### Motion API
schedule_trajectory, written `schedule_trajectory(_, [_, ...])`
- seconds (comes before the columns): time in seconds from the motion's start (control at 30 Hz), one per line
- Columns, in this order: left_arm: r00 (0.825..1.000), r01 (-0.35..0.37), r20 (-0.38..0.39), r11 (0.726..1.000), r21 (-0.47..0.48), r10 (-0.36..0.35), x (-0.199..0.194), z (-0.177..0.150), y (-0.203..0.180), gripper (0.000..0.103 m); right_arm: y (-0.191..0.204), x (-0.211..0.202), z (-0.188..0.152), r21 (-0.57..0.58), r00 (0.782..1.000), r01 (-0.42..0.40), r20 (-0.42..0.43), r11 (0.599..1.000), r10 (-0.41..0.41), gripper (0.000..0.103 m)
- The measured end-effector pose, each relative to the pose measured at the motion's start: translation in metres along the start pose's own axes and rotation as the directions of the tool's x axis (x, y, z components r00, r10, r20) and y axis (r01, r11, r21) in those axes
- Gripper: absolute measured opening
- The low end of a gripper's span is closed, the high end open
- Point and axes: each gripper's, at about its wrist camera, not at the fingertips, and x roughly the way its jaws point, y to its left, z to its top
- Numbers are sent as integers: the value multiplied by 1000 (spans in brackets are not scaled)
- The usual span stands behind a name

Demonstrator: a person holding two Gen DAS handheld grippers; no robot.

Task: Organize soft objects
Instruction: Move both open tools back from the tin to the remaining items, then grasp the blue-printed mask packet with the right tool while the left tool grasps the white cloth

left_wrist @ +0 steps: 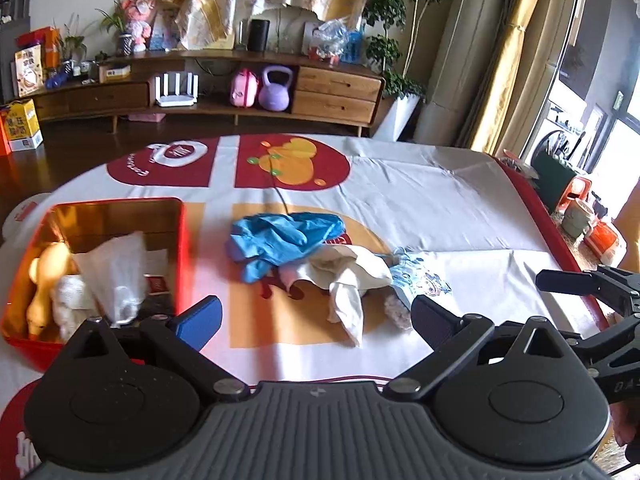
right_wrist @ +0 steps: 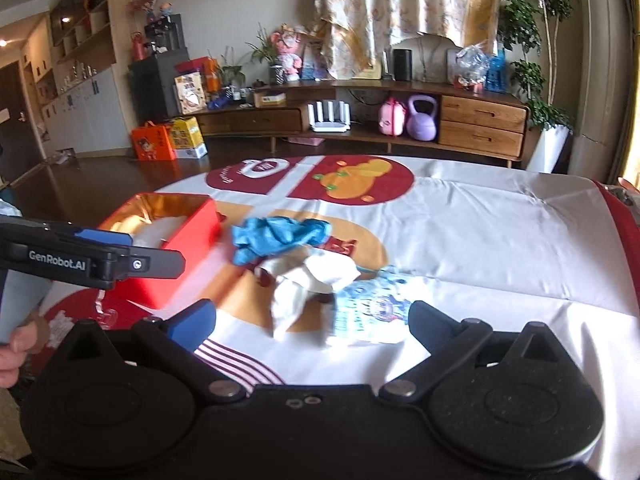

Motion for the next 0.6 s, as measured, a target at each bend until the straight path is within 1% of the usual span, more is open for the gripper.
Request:
schedule_trajectory(0.13, [999,12,-41,1000,8,-11,21,-1,-8,101,-12,12,-6,6,1000,20,-22,1000,-20,102])
schedule_trajectory(0.4, [999,-12,-41,998,66,15,55,3,-24,101,-28,34,-15,-1,998,37,-58,999,-37,101])
schedule_trajectory(0.5, [999,-1,-48,998,63,4,68,7,-29,101,-35,40,-14,5,998,36,-58,999,-35,101])
schedule_trajectory(0.6, [999,-6,-53,998,70,10,81,11,-33,101,-37,49,-15,-8,997,23,-74,1000,-24,99])
